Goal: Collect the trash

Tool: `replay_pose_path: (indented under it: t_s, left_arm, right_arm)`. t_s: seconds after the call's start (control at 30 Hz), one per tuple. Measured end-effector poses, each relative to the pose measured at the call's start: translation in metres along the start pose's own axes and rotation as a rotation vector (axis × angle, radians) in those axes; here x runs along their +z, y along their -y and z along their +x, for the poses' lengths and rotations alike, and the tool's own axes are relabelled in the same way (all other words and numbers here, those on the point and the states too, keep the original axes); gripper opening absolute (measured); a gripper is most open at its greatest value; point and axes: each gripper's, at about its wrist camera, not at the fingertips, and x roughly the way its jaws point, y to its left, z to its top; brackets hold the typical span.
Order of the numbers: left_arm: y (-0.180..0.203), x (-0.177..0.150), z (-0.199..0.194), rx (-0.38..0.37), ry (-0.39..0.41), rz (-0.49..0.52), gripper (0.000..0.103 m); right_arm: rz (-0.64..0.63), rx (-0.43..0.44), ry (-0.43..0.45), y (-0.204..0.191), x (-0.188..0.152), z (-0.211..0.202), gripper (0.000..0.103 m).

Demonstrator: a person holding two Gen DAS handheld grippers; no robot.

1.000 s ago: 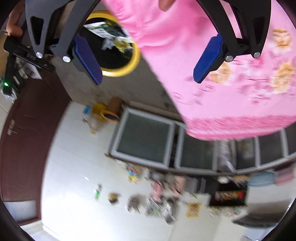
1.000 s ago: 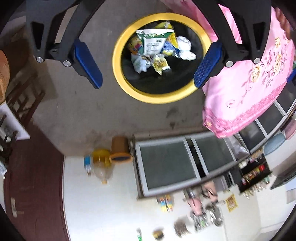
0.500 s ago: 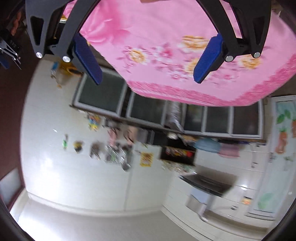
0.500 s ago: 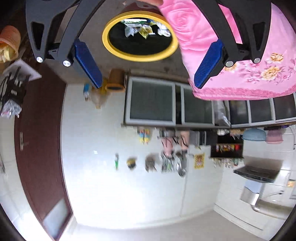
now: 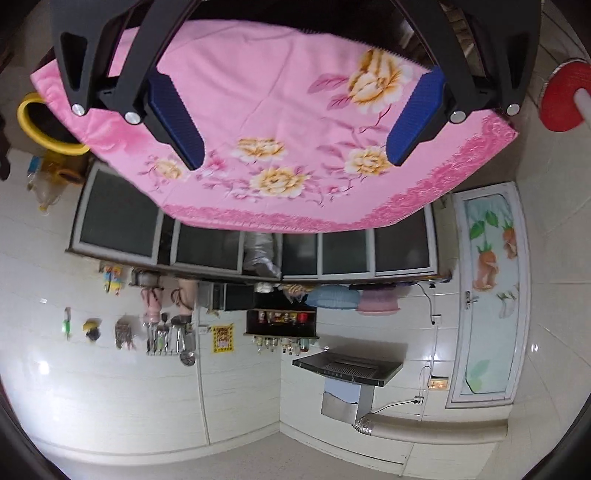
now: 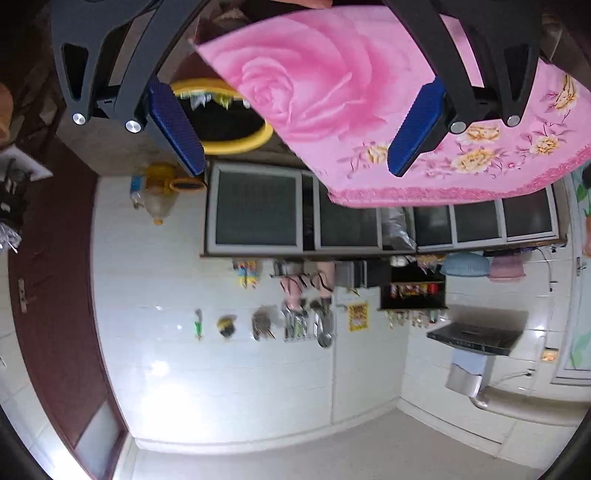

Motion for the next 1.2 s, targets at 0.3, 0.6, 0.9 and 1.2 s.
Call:
replay_pose_path:
  t_s: [0.3,0.6,0.9,1.2]
  left_arm:
    - [-0.005,-0.038,0.009,0.028,-0.143,-0.077,0.095]
    - [0.006,-0.055,0.006,0.038,-0.142,-0.021,0.095]
    - [0.006,-0.06,0.013,0.01,-0.199,-0.037,0.095]
    - [0.007,-0.062,0.014,-0.011,-0.215,-0.045,0.095]
  right_arm:
    - [-0.008,0.004,-0.064,-0.004,-0.03,-0.001,0.095]
    - [-0.039,0.015,-0.117,-0.014,-0.047,0.004,0.095]
    - [-0.05,0.018,-0.078,-0.016,-0.047,-0.007,0.095]
    - [-0.058,0.025,-0.087,-0.019,-0.047,-0.007,0.095]
